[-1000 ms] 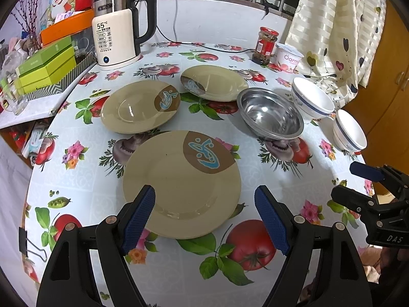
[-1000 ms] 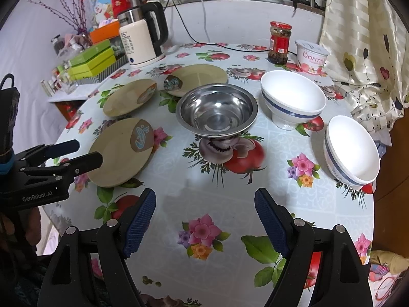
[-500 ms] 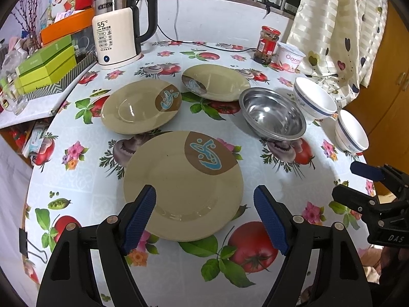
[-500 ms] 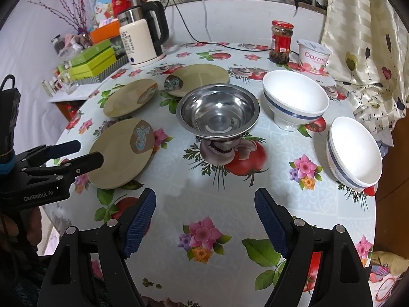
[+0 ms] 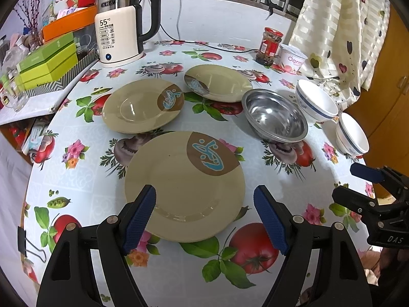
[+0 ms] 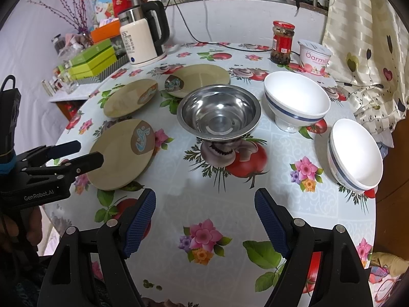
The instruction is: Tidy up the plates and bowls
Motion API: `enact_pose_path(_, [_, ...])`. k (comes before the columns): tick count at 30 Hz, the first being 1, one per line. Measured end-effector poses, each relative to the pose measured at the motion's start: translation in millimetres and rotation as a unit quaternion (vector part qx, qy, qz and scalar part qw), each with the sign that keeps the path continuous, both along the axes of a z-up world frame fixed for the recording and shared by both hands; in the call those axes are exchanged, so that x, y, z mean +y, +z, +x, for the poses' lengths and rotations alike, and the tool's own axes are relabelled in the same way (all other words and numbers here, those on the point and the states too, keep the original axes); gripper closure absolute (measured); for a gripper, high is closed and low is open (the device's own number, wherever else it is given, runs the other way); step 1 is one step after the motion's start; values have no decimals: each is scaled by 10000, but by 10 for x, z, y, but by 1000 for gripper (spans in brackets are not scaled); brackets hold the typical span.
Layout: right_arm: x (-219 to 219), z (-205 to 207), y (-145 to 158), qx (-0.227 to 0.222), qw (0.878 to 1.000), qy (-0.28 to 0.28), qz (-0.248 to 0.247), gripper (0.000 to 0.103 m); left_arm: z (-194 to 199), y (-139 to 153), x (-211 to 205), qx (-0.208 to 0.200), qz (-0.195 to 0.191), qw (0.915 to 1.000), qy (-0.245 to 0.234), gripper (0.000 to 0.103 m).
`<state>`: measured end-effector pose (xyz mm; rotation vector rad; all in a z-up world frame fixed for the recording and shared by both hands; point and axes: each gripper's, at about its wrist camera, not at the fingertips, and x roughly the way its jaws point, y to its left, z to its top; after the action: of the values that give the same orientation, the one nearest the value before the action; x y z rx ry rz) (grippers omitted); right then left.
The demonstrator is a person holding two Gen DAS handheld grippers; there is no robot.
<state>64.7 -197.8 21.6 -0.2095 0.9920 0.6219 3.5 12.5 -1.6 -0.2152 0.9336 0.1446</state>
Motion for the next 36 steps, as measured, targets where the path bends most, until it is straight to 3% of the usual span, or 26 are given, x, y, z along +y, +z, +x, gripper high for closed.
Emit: enact_pose_path(36, [154,36,35,-3,9997,219,-69,23,5,-13,121,-37,-67,9999,108,24])
